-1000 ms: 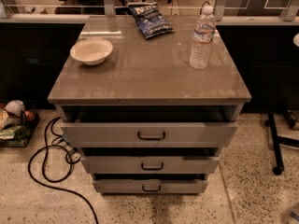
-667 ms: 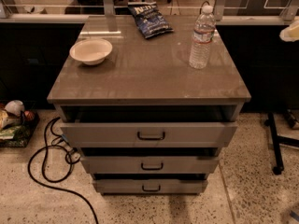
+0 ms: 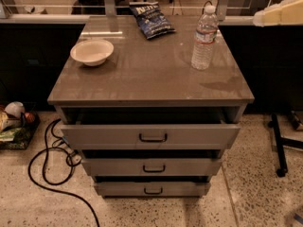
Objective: Place water bottle into paper bowl
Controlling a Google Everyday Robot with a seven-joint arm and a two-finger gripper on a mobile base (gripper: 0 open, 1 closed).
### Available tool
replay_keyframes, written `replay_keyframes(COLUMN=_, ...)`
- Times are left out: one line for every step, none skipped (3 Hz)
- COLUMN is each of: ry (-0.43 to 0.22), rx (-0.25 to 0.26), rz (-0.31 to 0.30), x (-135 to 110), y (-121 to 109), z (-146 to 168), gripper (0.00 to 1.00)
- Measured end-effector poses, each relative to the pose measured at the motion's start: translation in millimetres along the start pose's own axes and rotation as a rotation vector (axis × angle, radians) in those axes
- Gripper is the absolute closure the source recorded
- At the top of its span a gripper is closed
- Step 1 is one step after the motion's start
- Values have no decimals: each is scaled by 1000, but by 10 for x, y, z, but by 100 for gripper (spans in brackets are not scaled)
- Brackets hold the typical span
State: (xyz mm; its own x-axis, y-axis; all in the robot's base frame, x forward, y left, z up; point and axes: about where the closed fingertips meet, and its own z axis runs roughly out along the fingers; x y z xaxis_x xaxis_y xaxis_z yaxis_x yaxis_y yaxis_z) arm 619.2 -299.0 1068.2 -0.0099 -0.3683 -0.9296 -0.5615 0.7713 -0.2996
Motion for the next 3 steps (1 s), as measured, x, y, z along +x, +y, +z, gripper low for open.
replay_keyframes(ry=0, rx=0, rz=0, x=-1, y=2, z=2, gripper=0)
replay_keyframes(ry=-38, rx=-40, rz=55, x=176, y=-6, z=162, gripper=0)
replay_keyframes(ry=-86, rx=-84, rz=145, x=458, y=-57, z=365, gripper=0)
